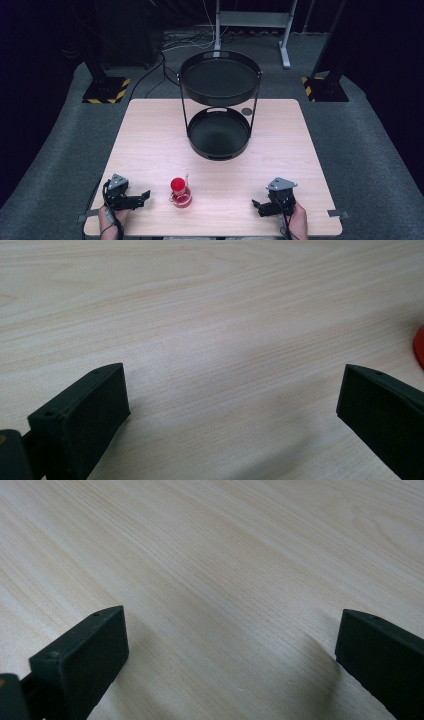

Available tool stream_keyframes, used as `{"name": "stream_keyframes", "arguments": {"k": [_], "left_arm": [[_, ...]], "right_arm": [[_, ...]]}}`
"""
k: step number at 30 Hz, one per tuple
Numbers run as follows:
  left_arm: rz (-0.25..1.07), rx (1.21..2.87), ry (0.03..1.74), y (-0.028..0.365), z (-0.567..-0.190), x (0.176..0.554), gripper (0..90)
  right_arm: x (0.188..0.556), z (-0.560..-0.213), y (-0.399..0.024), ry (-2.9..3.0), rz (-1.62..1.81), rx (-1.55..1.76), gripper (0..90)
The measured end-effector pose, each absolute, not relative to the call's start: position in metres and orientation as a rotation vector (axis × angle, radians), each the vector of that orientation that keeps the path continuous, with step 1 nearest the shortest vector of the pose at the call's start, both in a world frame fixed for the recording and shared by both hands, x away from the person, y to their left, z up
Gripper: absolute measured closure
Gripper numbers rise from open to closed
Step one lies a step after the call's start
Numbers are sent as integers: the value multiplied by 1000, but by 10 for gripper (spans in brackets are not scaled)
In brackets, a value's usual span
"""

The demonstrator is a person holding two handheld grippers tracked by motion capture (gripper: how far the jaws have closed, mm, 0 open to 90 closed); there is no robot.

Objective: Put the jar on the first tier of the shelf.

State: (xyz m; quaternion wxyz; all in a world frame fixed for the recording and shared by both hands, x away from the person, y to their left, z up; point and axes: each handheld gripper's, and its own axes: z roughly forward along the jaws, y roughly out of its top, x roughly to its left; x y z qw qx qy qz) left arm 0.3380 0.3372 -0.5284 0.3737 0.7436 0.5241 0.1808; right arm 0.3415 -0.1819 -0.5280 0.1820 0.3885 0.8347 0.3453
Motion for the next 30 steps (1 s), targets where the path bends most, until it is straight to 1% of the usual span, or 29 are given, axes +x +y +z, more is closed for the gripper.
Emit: {"name": "stream_keyframes", "arguments": {"k": [5,12,30], "left_arm": [[507,1923,1318,334,-528,335,0],[540,1878,1291,331,-523,330,0],[538,1852,1169,312,-491,319,0]], "right_arm": [[342,-528,-182,2356,975,1097,0],[341,-528,-182,2353,972,1091,0],[341,-528,-182,2354,973,1092,0]]}}
